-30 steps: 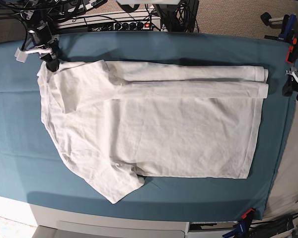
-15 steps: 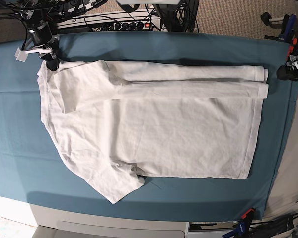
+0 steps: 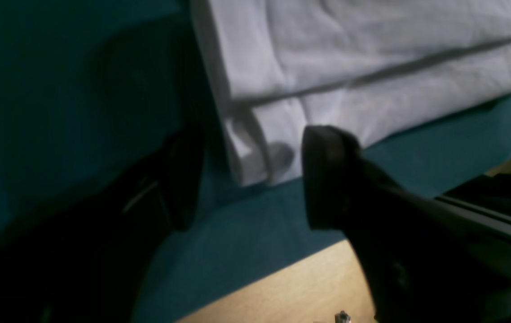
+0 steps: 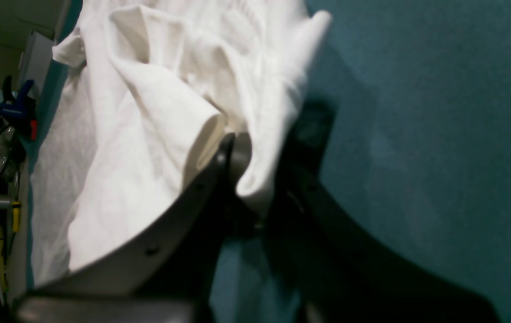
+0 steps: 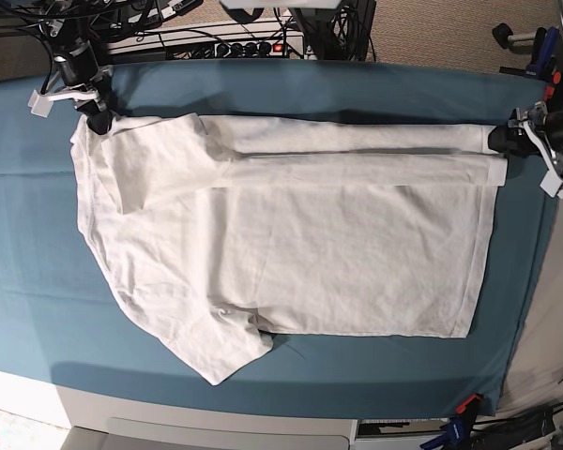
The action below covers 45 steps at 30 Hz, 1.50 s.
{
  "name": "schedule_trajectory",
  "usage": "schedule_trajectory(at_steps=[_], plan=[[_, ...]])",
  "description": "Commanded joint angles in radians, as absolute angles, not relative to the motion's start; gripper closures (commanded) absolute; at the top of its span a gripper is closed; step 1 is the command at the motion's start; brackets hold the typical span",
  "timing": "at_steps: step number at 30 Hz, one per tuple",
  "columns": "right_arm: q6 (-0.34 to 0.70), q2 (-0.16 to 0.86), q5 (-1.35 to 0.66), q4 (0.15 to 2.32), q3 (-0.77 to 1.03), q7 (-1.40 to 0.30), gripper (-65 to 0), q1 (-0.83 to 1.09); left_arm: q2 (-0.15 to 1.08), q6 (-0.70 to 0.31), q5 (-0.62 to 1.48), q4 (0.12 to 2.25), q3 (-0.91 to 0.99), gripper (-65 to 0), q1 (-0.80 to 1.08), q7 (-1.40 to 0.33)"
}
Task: Fold the T-shirt properly
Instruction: 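Regrasp the folded edge with both grippers and tug it straight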
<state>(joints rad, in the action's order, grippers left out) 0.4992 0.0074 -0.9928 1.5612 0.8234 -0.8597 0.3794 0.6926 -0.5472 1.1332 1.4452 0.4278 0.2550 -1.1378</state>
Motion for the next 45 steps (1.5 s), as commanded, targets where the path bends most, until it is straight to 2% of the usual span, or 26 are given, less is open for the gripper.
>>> schedule_trajectory(at_steps=[1, 11, 12, 15, 18, 29, 38, 45], plan=[[0.508, 0.014, -0.987, 1.571, 0.825, -0.864, 0.0, 0.385, 0.714, -0.55, 1.145, 1.457, 0.438, -33.8, 0.251, -1.131], [0.508, 0.014, -0.987, 1.571, 0.825, -0.864, 0.0, 0.385, 0.65, -0.551, 1.145, 1.457, 0.434, -33.3, 0.255, -1.13], [0.508, 0.014, -0.987, 1.571, 0.825, -0.864, 0.0, 0.385, 0.648, -0.551, 1.145, 1.457, 0.434, -31.5, 0.255, -1.13], [0.509, 0.014, -0.987, 1.571, 0.825, -0.864, 0.0, 0.385, 0.648, -0.55, 1.145, 1.457, 0.434, -20.0, 0.255, -1.13], [0.508, 0.014, -0.987, 1.571, 0.825, -0.865, 0.0, 0.385, 0.648, -0.551, 1.145, 1.457, 0.434, -0.4, 0.255, -1.129], [0.525, 0.052, -0.998, 1.633, 0.826, -0.888, 0.0, 0.46, 0.699, -0.551, 1.163, 1.467, 0.435, 0.0, 0.268, -1.16], [0.527, 0.056, -0.994, 1.762, 0.826, -0.888, 0.0, 0.576, 0.706, -0.551, 1.167, 1.568, 0.435, 0.0, 0.425, -1.172], [0.527, 0.094, -0.994, 1.775, 0.833, -0.889, 0.0, 0.644, 0.706, -0.551, 1.153, 1.634, 0.435, 0.0, 0.51, -1.172]])
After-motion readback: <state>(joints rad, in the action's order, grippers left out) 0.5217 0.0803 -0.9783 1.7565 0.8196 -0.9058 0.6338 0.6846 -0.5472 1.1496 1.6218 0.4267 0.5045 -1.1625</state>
